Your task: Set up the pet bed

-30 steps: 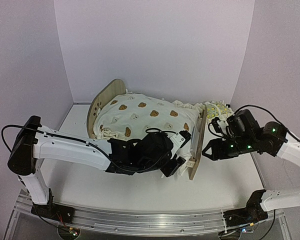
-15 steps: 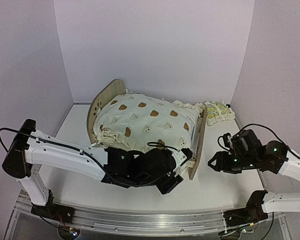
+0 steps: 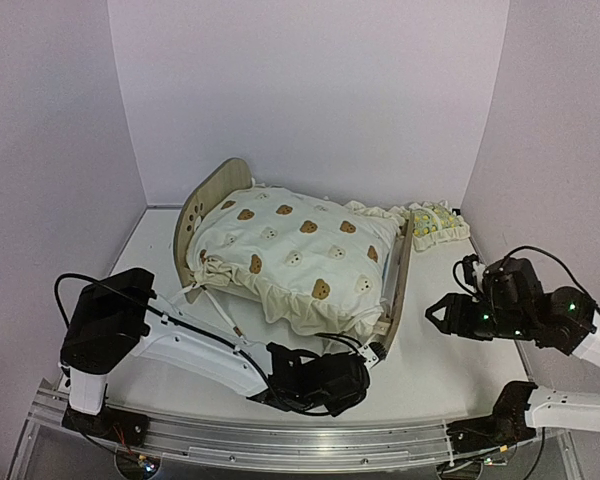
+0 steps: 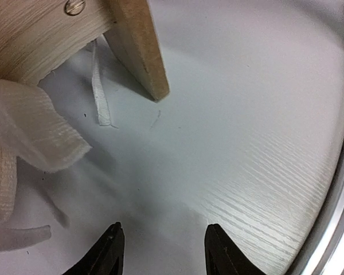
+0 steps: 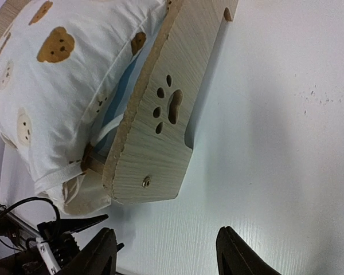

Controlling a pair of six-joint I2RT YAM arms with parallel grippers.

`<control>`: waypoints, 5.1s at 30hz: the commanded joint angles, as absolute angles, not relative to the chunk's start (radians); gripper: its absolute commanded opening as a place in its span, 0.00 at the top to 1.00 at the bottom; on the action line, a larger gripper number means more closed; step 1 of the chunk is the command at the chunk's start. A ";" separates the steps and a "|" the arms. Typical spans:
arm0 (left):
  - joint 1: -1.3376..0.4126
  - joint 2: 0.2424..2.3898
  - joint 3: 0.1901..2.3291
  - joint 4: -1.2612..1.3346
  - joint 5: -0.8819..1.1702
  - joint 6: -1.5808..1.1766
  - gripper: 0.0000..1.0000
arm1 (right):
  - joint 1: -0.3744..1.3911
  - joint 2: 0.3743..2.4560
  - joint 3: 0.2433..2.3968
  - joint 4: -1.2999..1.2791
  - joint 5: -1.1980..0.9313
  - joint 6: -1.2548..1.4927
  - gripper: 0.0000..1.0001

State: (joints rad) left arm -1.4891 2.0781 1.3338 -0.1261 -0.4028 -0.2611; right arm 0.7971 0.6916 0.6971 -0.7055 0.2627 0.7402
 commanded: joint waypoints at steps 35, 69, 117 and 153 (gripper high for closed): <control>-1.349 2.348 1.308 0.544 -0.454 -0.261 0.54 | 0.800 0.480 0.629 -0.729 0.252 0.652 0.39; -1.469 2.178 1.221 0.332 -0.243 -0.317 1.00 | 0.800 0.503 0.645 -0.739 0.219 0.654 0.39; -1.584 1.872 1.090 0.083 -0.233 -0.432 0.45 | 0.800 0.613 0.495 -0.593 -0.010 0.787 0.39; -1.343 2.124 1.099 0.619 -0.222 -0.120 0.63 | 0.800 0.585 0.454 -0.568 -0.043 0.774 0.38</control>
State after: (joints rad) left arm -1.3472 2.0819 1.0670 0.5062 -0.2441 -0.1055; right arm 0.7956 0.5850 0.4465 -0.5838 -0.0311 0.7856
